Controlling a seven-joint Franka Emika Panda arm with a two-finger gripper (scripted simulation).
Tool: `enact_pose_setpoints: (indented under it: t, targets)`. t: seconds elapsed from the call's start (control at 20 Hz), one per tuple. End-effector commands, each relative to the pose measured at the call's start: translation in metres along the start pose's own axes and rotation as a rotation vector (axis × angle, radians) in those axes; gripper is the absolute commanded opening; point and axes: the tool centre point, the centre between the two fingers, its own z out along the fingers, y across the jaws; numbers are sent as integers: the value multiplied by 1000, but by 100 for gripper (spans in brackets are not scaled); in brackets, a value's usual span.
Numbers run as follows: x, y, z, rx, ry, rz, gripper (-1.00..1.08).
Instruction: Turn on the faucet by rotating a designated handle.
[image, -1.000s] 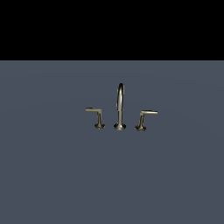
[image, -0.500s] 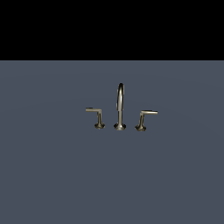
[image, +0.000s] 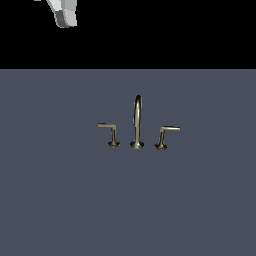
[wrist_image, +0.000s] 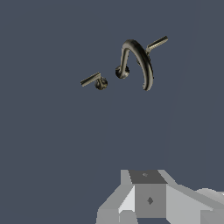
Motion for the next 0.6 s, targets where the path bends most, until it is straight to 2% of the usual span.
enact_pose_setpoints:
  t: [0.0, 0.55]
  targets:
    - [5, -10, 14, -1, -2, 53, -100]
    - [30, -50, 71, -7, -12, 270, -100]
